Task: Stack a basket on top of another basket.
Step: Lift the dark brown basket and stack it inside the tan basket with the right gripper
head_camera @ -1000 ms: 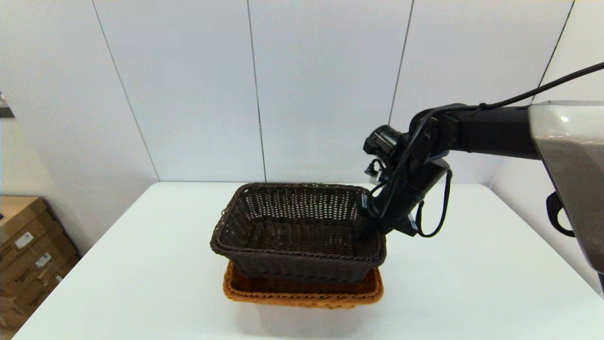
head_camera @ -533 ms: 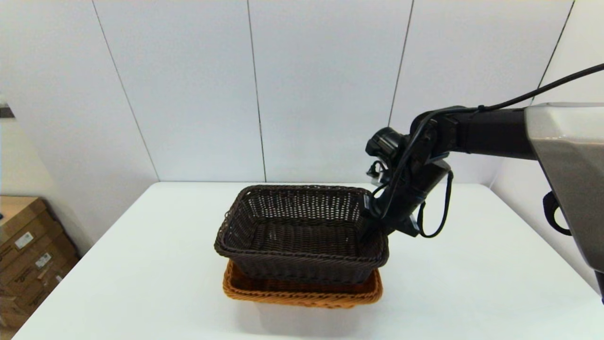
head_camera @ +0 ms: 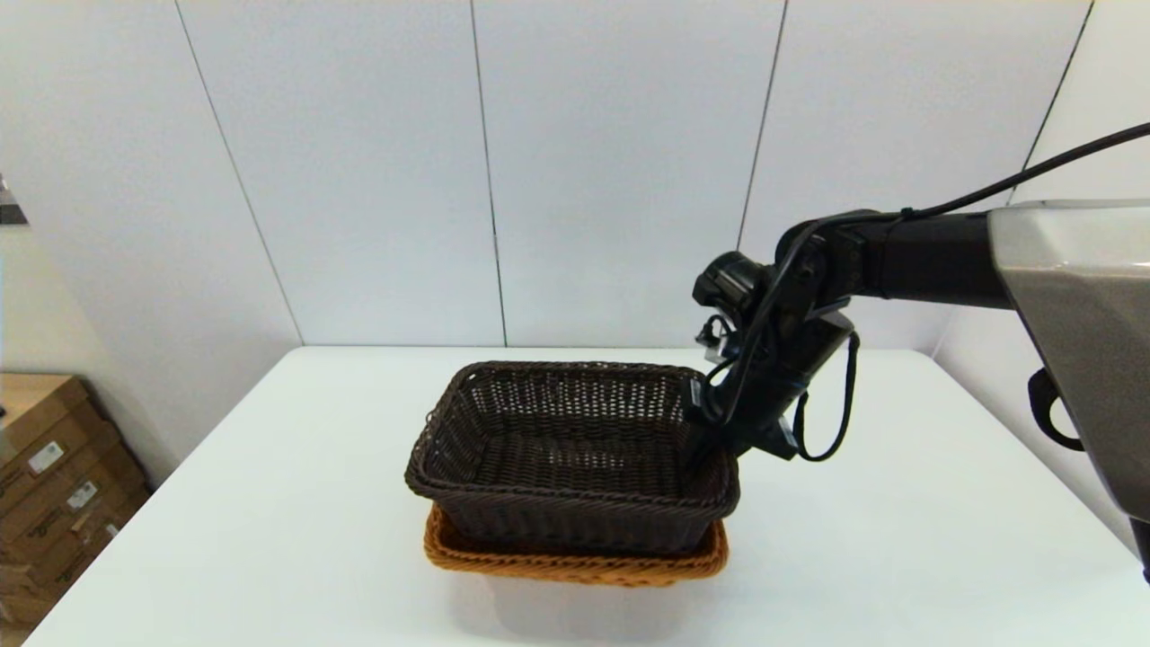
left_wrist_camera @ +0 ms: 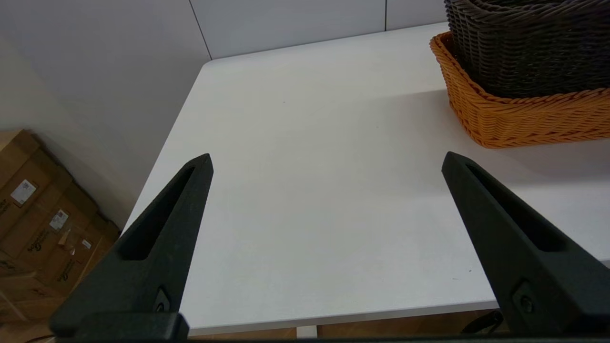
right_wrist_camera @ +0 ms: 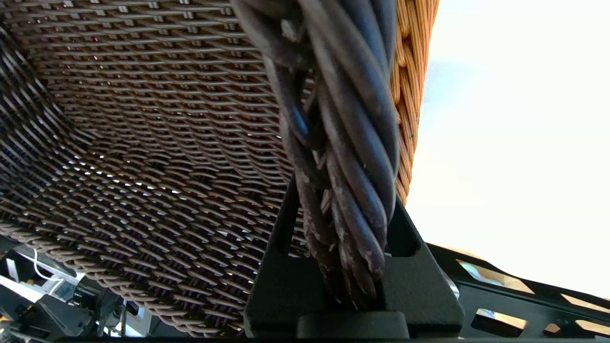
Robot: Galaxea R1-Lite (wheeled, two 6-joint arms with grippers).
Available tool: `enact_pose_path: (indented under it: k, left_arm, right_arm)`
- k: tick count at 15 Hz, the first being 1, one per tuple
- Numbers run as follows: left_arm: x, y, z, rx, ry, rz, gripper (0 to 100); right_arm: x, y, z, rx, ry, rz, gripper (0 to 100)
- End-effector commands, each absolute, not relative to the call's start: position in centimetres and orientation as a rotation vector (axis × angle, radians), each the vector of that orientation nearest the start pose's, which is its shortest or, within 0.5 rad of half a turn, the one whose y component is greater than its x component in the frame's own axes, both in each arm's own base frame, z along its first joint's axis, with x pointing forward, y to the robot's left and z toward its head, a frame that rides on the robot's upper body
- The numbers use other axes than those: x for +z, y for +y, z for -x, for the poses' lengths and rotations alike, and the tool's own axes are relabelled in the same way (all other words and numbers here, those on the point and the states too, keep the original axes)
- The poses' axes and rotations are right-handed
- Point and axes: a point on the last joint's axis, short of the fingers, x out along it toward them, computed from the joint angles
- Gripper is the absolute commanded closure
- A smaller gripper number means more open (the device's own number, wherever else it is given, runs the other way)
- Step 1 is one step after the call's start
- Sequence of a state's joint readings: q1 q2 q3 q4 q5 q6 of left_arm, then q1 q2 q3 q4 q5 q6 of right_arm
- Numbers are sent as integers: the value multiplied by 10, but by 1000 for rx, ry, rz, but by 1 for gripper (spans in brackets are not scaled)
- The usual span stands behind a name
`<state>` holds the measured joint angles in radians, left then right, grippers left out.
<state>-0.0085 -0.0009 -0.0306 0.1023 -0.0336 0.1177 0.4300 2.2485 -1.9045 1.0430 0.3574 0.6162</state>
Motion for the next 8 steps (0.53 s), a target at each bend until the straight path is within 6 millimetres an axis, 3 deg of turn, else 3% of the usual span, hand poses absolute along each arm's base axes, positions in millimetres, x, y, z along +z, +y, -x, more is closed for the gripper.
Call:
enact_pose_path:
  k: [1, 8]
  left_arm:
    - [73, -1, 25, -47, 71, -117, 0]
    - [73, -1, 25, -47, 71, -117, 0]
  right_arm:
    - [140, 174, -358, 184, 1588, -432, 100]
    - [138, 173, -360, 181, 1590, -435, 100]
